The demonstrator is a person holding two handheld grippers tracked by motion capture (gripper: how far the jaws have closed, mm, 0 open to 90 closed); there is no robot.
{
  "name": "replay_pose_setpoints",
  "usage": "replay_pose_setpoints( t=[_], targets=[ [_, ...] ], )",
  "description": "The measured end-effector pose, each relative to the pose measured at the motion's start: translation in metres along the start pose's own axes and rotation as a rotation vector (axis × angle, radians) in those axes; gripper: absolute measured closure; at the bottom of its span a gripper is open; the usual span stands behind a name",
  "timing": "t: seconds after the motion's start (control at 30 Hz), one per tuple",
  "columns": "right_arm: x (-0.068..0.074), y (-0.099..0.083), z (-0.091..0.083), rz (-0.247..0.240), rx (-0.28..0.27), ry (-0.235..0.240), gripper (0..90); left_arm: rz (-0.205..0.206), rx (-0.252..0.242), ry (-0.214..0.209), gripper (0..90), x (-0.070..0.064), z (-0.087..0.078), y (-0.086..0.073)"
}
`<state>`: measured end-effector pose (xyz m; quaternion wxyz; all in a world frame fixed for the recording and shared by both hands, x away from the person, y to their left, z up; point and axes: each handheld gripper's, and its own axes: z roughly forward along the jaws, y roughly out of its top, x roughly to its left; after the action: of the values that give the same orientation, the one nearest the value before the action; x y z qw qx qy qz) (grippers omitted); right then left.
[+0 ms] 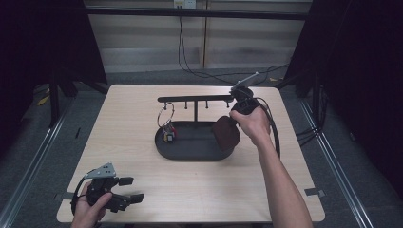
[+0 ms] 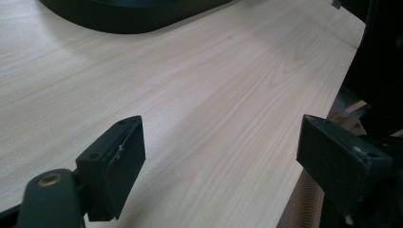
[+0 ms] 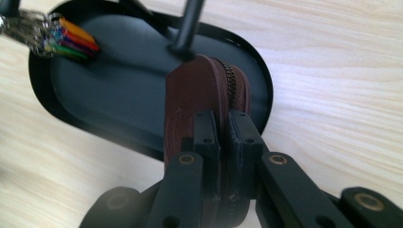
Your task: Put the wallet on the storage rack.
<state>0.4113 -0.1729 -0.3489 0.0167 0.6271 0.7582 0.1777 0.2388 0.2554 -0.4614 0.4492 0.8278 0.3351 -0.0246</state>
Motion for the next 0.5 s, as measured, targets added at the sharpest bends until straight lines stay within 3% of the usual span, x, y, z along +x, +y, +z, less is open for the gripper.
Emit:
replay_pose_setpoints(
  t=[0.13, 0.5],
  targets=[
    [-0.007, -0.001, 0.007, 0.034, -0.023, 0.054, 83.5, -0.001, -0.003, 0.001, 16.5, 0.0, 0.0, 0.0],
    [-0.017, -0.004, 0.027, 0.096, -0.064, 0.114, 83.7, 0.002, -0.003, 0.0, 16.5, 0.0, -0.001, 0.0]
  ],
)
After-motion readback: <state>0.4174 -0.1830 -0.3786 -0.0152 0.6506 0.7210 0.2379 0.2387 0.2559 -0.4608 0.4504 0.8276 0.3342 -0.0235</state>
